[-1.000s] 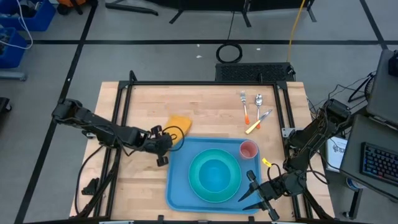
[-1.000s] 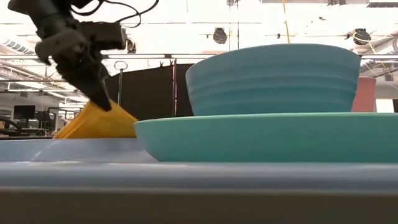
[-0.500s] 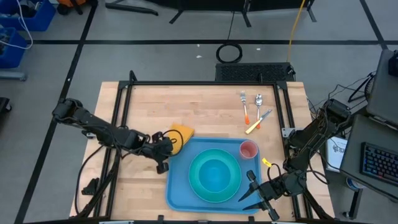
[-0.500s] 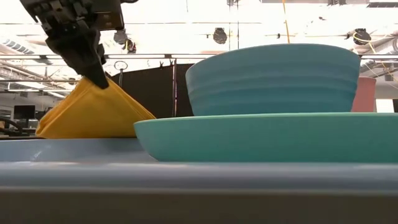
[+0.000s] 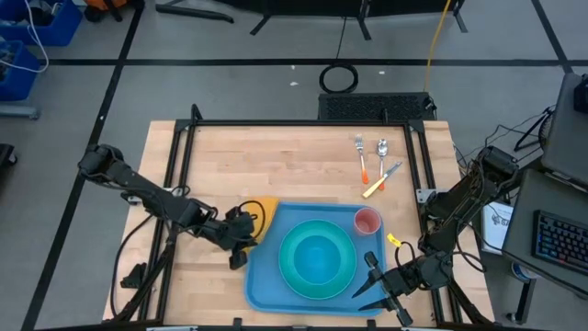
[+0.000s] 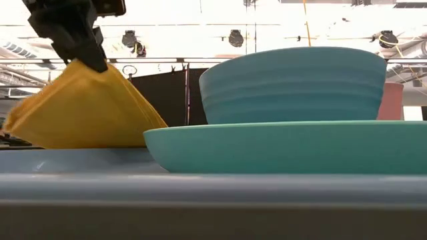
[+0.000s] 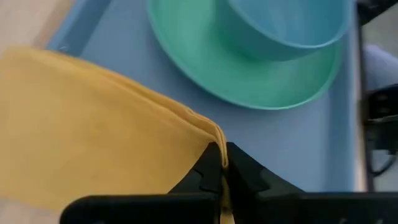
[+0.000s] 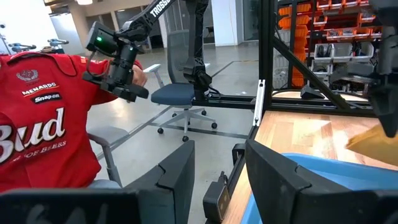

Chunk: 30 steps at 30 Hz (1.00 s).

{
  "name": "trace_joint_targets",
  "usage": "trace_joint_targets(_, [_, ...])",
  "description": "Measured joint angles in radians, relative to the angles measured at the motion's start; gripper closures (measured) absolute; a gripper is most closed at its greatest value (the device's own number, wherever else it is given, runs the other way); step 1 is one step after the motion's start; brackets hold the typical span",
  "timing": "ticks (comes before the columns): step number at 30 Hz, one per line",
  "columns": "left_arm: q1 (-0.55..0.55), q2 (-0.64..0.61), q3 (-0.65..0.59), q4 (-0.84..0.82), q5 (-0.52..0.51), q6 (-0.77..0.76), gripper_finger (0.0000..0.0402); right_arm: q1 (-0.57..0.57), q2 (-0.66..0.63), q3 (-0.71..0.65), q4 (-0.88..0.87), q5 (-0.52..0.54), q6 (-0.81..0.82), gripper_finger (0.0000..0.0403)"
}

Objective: Set up tray
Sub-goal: Put the napkin to the left side of the plate on the tray

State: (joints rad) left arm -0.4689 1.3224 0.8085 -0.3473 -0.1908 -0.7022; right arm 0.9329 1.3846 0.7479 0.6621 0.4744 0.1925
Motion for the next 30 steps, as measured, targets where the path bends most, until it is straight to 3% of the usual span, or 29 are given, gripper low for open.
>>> trace_joint_targets(9, [-0.03, 0.004, 0.0, 0.02, 0.008, -0.038, 0.0395, 0.0, 0.0, 0.0, 0.0, 0.0, 0.0, 0.0269])
trace_joint_targets(21, [-0.063, 0.207, 0.0, 0.182, 0.101, -0.045, 0.0395, 0.0, 0.0, 0.0, 0.0, 0.0, 0.0, 0.0269])
trace_joint_targets(30, [-0.075, 0.278, -0.001, 0.275, 0.139, -0.039, 0.0396, -0.002, 0.0, 0.0, 0.0, 0.0, 0.0, 0.0269])
